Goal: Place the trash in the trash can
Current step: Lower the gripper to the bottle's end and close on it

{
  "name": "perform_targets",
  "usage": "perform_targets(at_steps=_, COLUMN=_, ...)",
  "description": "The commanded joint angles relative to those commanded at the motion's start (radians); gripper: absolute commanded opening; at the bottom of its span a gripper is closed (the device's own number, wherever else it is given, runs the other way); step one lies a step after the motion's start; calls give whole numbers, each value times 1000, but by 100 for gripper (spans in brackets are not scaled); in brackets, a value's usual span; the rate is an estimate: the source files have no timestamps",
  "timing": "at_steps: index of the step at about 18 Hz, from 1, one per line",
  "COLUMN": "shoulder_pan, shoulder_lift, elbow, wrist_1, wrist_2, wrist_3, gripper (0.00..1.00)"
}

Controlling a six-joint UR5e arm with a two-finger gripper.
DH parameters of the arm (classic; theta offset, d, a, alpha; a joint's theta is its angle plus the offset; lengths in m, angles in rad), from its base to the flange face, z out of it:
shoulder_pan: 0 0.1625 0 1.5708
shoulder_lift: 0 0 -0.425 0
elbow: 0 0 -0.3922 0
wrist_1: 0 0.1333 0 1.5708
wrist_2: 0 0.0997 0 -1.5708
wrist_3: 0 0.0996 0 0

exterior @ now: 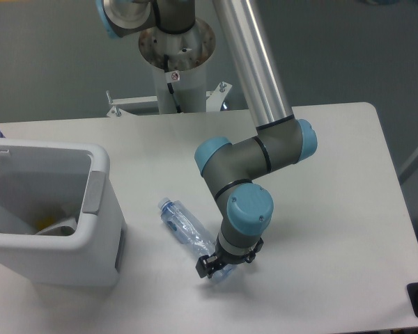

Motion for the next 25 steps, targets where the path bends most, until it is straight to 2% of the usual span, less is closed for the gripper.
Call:
perform_targets(at_steps=9, shoulder_pan=0, shoulder_lift=0, elbow=11, wrist_1=2, wrist_2=2, wrist_3=0, gripper=67)
perform_targets(at_steps=19, shoulder_pan=2, shoulder_lift=20, elbow=48, wrist_1=2, wrist_2=-2, wrist_3=11, gripper=66)
perform_targets(at_steps=25, shoulder_pan=3, shoulder_lift=34, elbow=58, wrist_1=2, wrist_2=-2, wrist_3=14, gripper=56)
